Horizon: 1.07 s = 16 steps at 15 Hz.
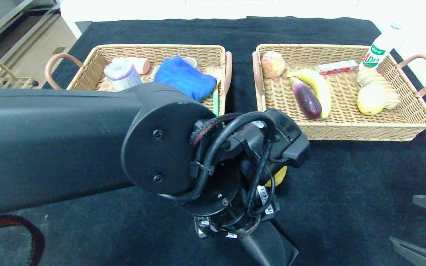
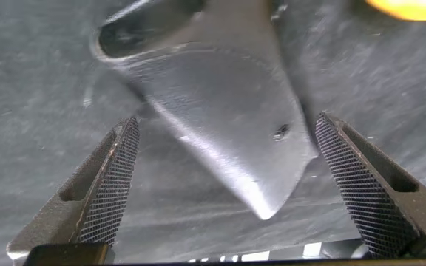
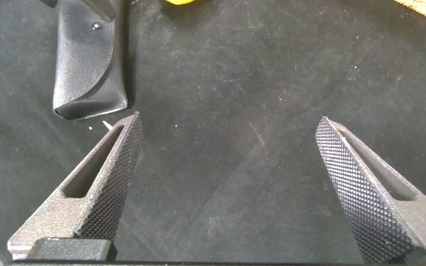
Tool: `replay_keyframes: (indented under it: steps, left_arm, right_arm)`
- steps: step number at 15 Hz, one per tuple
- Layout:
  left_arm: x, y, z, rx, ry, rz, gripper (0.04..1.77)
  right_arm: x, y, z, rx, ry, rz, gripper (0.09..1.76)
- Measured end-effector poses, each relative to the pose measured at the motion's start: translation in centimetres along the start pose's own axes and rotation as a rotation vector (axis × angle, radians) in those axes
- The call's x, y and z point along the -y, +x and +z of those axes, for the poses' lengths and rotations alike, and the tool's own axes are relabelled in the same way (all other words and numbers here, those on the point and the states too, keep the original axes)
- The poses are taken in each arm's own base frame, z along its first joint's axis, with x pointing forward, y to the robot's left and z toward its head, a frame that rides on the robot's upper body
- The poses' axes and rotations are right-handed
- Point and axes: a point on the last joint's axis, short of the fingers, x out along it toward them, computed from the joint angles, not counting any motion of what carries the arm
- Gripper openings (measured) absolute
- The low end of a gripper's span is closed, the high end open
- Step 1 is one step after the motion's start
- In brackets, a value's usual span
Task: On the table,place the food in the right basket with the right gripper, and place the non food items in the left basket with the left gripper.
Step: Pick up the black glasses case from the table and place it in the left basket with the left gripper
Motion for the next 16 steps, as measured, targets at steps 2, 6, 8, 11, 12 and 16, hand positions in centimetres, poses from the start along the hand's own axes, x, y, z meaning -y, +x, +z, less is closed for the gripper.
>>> replay_keyframes:
  steps: [2,6,8,11,12,16]
  left_arm:
    - [0.2,0.3,0.0,0.014,-0.006,-0.01,1.72]
    - [0.2,1.0,-0.1,0.009,-0.003,0.005,1.72]
    - [0.2,1.2,-0.2,0.007,-0.003,0.01,1.72]
    - [0.2,1.4,-0.2,0.005,-0.003,0.013,1.2]
    - [0.2,1.4,-0.2,0.005,-0.002,0.012,1.08]
    - [0.2,1.7,-0.2,0.002,-0.003,0.014,0.78]
  right_arm:
    - [0.0,0.0,0.0,-0.001,-0.002,0.001,1.71]
    - [0.0,0.0,-0.1,-0.002,-0.002,0.003,1.71]
    - [0.0,0.0,-0.1,-0.002,-0.002,0.003,1.71]
    - [0.0,0.0,-0.1,-0.003,-0.005,0.003,1.71]
    - [0.0,0.0,-0.1,-0.004,-0.006,0.004,1.71]
    - [-0.1,0.1,-0.3,-0.011,-0.001,0.006,1.71]
